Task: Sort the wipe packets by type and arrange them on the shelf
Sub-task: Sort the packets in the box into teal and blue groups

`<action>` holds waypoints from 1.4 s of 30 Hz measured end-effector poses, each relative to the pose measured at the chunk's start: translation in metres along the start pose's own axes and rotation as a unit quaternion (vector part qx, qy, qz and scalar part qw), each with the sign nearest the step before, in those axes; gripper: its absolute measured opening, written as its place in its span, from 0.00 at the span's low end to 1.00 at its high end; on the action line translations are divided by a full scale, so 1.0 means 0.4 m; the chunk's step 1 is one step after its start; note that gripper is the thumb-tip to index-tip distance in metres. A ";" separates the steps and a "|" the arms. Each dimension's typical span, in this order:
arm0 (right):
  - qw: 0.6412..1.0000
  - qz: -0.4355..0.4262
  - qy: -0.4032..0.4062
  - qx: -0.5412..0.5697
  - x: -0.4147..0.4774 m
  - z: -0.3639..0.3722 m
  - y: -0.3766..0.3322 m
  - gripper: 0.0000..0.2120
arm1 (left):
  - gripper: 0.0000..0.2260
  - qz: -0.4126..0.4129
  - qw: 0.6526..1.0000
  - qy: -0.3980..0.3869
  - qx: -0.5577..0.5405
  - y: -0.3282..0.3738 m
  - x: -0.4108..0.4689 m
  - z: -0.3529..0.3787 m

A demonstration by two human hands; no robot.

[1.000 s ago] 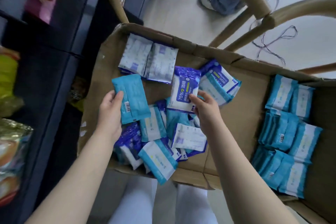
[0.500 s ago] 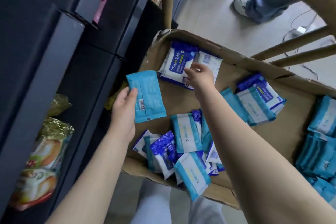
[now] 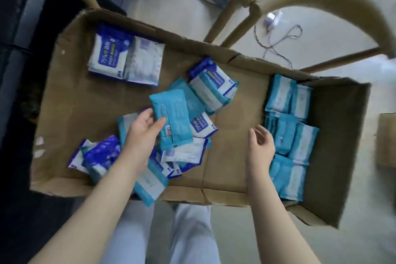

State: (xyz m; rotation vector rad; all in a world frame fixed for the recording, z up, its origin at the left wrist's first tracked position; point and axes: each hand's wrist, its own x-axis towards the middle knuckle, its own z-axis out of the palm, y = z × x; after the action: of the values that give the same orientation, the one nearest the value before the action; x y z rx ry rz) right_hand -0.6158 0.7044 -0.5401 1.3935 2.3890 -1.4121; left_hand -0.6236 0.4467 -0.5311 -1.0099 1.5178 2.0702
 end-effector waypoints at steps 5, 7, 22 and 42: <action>0.982 0.007 0.061 -0.179 0.091 -0.287 0.203 0.19 | 0.13 -0.046 0.992 -0.092 0.072 -0.161 -0.078 0.263; 0.974 0.030 0.034 -0.221 0.110 -0.358 0.253 0.22 | 0.12 -0.052 0.984 -0.119 0.119 -0.229 -0.102 0.351; 0.981 0.163 -0.087 0.053 0.198 -0.526 0.384 0.16 | 0.08 0.033 0.924 -0.148 0.352 -0.550 -0.195 0.770; 0.963 -0.113 0.013 -0.244 0.175 -0.501 0.353 0.24 | 0.19 -0.032 0.929 -0.111 0.351 -0.544 -0.176 0.640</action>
State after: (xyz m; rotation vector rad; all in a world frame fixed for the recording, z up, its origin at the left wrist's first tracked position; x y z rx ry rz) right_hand -0.4816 0.9210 -0.5496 1.0464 2.7225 -0.7436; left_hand -0.5139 0.7682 -0.5823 -0.5153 1.8518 1.3461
